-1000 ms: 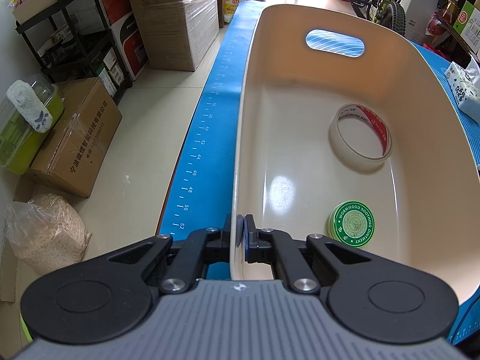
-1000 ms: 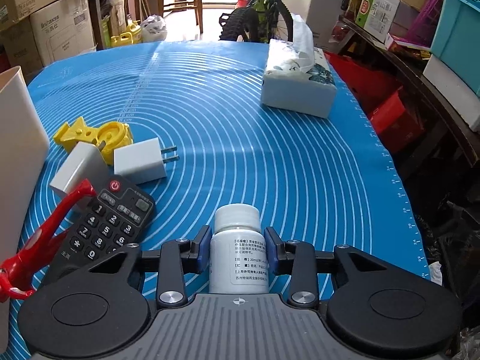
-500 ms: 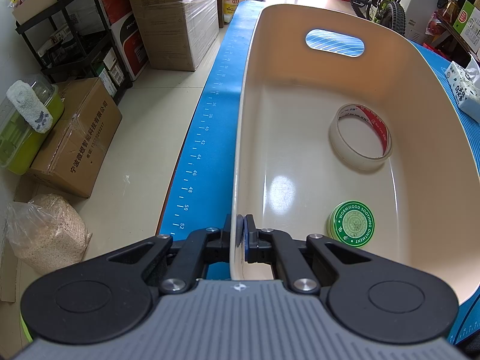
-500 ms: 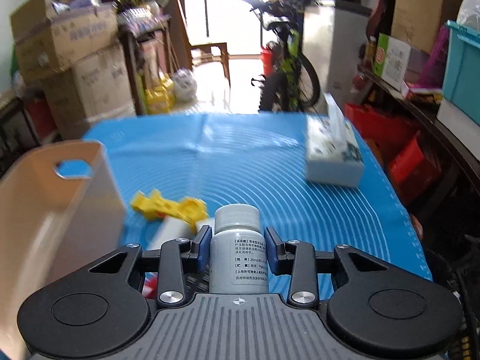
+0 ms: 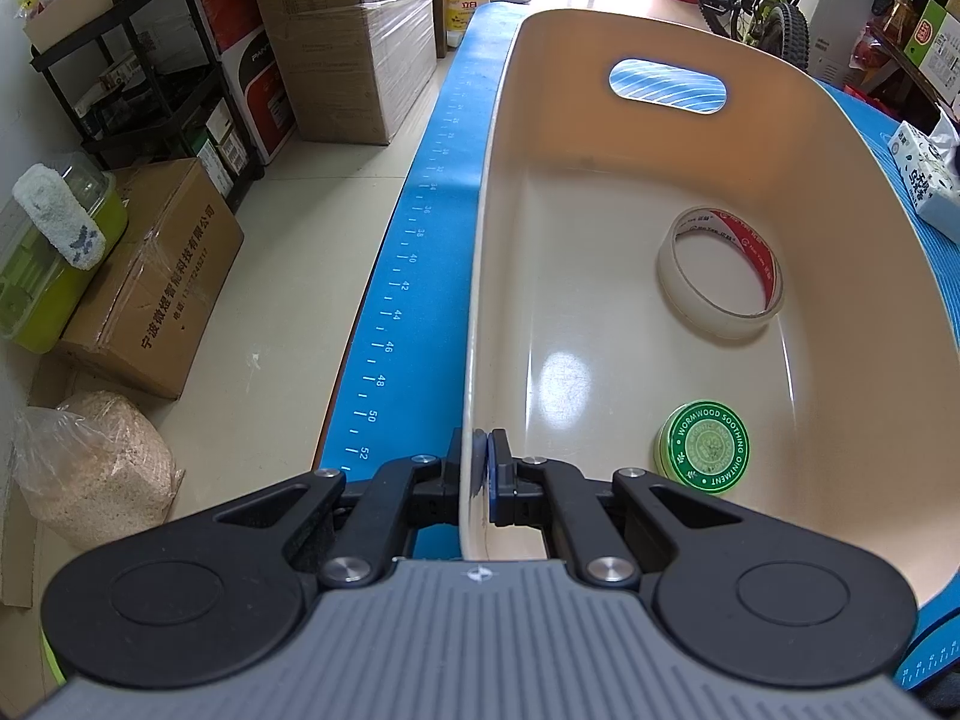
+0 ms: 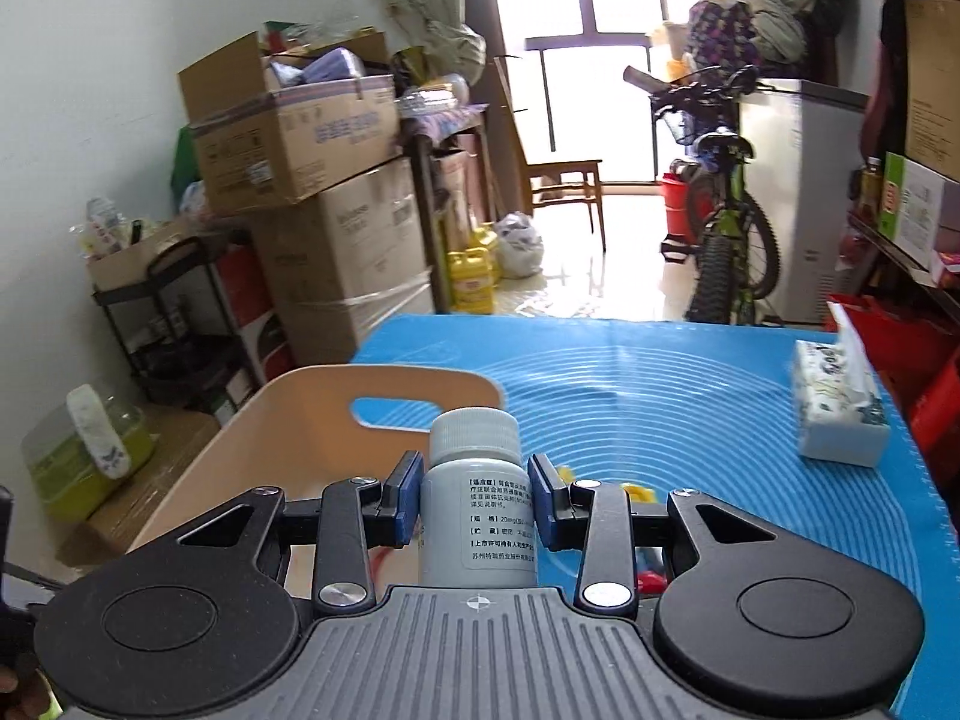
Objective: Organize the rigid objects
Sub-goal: 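Carry the pill bottle into the basket beside the tin and release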
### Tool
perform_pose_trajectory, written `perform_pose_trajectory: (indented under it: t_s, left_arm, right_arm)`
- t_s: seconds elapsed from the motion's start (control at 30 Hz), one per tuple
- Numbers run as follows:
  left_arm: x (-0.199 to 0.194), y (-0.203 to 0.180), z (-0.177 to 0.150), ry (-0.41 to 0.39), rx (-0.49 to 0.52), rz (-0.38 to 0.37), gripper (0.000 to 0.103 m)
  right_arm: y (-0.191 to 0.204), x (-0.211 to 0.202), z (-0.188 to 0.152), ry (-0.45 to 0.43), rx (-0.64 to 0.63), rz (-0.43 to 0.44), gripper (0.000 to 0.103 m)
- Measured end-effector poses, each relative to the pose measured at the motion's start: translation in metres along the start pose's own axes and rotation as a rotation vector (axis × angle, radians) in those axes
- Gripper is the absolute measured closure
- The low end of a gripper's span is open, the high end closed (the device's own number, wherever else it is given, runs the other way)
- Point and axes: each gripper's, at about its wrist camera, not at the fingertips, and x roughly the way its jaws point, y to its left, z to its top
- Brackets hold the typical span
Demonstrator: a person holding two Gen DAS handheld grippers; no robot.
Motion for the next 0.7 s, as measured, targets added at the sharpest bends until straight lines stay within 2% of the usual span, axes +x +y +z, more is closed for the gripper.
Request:
perform_pose_trajectory:
  t_s: [0.13,0.4,0.47,0.57,0.7]
  left_arm:
    - [0.000,0.001,0.000,-0.001,0.001,-0.001,0.096]
    - [-0.002,0.002,0.000,-0.004,0.003,-0.005,0.096]
    - [-0.002,0.002,0.000,-0.003,0.002,-0.005,0.096]
    - [-0.001,0.002,0.000,-0.003,0.002,-0.005,0.097]
    - [-0.001,0.002,0.000,-0.003,0.002,-0.005,0.097]
  right_arm:
    - [0.023,0.014,-0.006,0.071,-0.048,0.070,0.059]
    - [0.062,0.039,-0.029,0.218,-0.139,0.118,0.059]
    - [0.070,0.048,-0.035,0.286,-0.175,0.137,0.059]
    - [0.077,0.057,-0.046,0.346,-0.215,0.128,0.059]
    - [0.086,0.060,-0.058,0.371,-0.286,0.107,0.058]
